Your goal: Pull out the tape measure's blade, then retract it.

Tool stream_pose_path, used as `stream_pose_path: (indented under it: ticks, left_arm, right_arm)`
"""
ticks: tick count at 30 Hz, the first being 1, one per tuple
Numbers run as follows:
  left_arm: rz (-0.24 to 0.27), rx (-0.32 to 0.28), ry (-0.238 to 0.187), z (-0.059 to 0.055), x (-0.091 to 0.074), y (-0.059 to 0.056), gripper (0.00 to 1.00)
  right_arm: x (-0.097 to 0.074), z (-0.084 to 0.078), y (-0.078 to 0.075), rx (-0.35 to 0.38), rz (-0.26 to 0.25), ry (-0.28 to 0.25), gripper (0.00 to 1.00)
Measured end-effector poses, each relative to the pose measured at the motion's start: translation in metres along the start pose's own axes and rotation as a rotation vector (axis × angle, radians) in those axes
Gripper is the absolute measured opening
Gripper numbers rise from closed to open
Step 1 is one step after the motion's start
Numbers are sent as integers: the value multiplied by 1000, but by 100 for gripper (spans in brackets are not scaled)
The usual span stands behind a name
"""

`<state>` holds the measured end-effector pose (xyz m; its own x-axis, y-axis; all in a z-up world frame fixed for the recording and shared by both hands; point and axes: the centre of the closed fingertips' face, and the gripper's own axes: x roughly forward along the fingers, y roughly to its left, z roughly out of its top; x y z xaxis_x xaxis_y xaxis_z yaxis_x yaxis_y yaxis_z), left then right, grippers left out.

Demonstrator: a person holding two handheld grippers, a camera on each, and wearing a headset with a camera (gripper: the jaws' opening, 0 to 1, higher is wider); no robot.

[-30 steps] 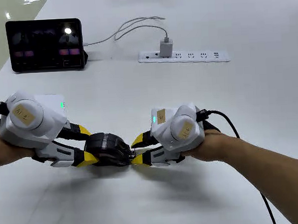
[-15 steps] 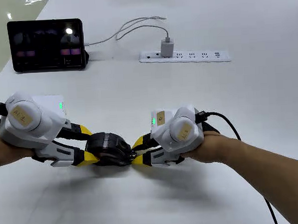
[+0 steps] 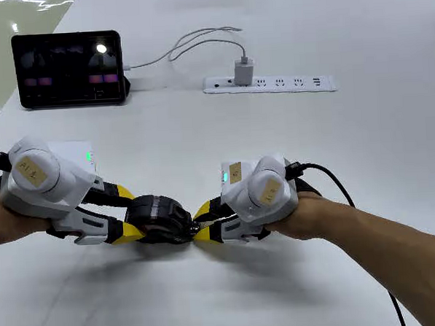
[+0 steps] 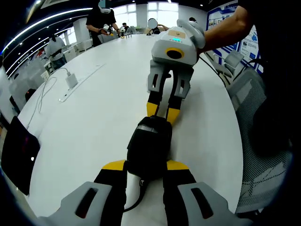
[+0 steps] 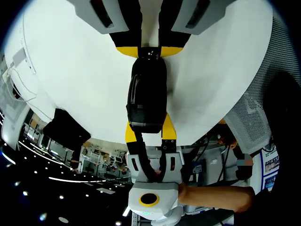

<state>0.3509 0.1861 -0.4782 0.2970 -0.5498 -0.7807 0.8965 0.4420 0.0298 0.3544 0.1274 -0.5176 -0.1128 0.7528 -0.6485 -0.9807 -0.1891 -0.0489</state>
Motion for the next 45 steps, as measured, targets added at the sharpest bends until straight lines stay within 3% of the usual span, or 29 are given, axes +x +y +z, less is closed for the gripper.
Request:
stream_pose_path:
  ticks: [45]
  left_arm:
    - [5, 1, 39, -1, 0, 1, 23]
  right_arm:
    - [-29, -26, -2, 2, -7, 46, 9]
